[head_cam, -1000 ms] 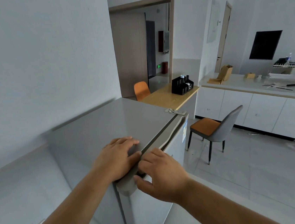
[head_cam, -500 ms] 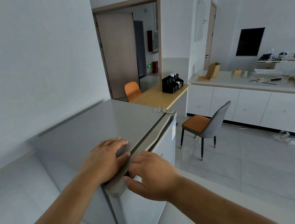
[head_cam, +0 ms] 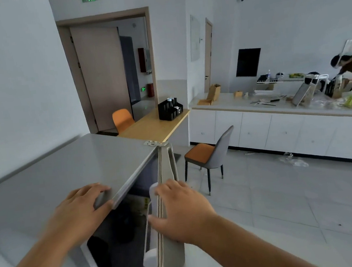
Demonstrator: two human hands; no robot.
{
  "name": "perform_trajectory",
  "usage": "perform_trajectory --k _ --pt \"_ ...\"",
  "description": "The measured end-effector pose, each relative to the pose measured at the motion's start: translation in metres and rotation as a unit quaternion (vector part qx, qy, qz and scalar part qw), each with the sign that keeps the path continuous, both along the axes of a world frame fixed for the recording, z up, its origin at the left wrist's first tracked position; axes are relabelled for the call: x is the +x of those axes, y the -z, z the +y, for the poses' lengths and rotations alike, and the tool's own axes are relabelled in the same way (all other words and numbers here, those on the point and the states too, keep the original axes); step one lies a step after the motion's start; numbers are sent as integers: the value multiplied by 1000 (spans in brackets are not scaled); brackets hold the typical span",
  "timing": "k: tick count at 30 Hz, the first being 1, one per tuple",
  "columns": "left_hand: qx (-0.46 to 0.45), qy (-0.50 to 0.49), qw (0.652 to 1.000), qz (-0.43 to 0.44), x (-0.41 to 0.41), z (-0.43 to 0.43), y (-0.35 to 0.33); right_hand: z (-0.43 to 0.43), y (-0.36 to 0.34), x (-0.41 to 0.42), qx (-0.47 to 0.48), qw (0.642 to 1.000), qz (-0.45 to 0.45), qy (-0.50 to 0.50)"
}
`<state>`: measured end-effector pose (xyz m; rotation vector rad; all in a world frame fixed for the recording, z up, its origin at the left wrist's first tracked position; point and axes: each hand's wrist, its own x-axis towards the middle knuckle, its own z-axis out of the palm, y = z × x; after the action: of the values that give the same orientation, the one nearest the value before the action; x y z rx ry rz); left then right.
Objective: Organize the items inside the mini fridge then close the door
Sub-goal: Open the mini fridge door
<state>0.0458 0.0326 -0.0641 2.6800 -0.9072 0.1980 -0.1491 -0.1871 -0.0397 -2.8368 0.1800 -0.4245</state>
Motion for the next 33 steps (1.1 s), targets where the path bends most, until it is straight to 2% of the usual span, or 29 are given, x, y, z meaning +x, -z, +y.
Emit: perform_trajectory --k 8,16,23,28,33 --pt "10 3 1000 3 -10 -3 -9 -40 -8 -27 -31 994 73 74" --pt "2 2 1000 17 -14 -1 -12 -80 -1 -42 -118 976 63 170" --pt "-1 0 1000 19 -15 -2 -13 -124 6 -44 -151 955 65 246" --pt "-4 -3 1000 14 -16 -2 -15 -161 5 -42 -130 952 82 266" --pt "-9 -5 1000 14 -18 -2 -16 -193 -4 -42 -51 954 112 275"
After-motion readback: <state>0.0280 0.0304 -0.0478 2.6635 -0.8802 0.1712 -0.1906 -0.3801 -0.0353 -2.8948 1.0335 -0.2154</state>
